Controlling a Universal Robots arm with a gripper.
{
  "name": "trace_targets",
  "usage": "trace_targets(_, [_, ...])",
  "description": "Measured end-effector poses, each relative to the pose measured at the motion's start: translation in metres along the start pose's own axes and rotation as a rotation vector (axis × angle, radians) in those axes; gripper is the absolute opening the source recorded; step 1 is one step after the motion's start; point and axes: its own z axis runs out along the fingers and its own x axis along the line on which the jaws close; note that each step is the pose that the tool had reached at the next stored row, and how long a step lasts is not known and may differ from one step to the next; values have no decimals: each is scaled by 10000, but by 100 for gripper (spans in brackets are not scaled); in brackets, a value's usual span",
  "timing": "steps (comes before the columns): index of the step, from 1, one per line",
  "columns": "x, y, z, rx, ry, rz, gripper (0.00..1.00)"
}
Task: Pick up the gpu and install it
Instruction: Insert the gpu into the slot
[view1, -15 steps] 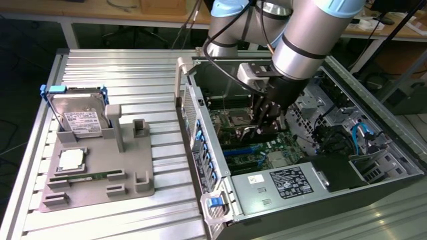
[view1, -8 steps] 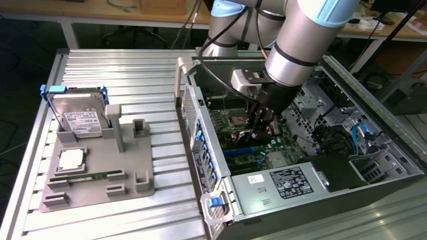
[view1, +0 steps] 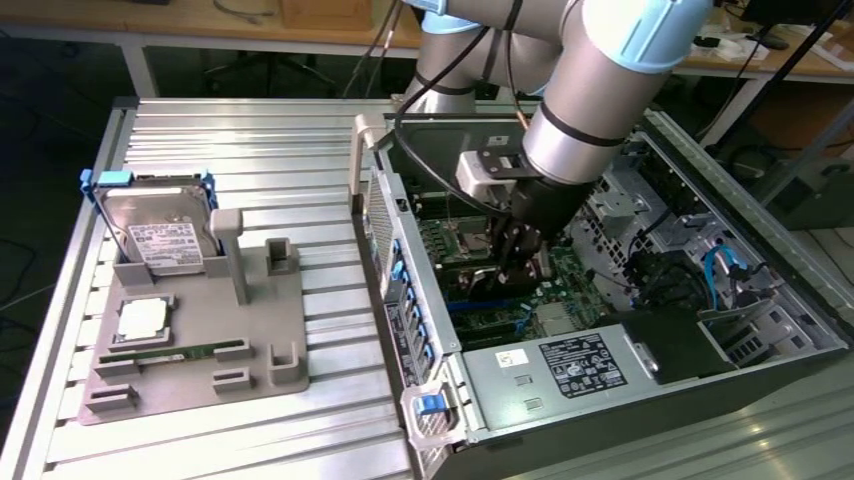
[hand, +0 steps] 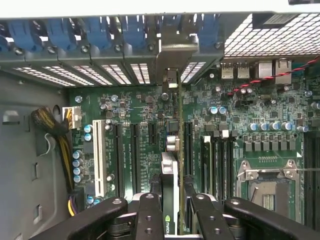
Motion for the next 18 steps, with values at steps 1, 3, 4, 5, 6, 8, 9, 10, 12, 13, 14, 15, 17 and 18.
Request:
trace_targets(1, [0, -1, 18, 0, 1, -1, 27])
trace_targets(3, [0, -1, 30, 1, 1, -4, 27])
trace_targets(4, [0, -2, 46, 4, 0, -5, 27])
trace_targets(5, [-1, -2, 60, 5, 1, -5, 27])
trace_targets(6, [-3, -1, 69, 7, 1, -4, 27])
trace_targets(8, [-7, -2, 80, 7, 3, -5, 27])
trace_targets(9, [-9, -1, 84, 8, 2, -5, 27])
trace_targets(10, [-10, 3, 91, 9, -1, -3, 27])
trace_targets(12, [-12, 16, 101, 7, 4, -5, 27])
trace_targets(13, [-12, 21, 104, 7, 3, -5, 27])
trace_targets(14, [-13, 25, 107, 8, 1, -5, 27])
trace_targets(15, [-13, 27, 112, 9, 0, -6, 27])
trace_targets(17, [-14, 34, 127, 7, -5, -4, 27])
trace_targets(18, [-13, 36, 136, 6, -3, -5, 27])
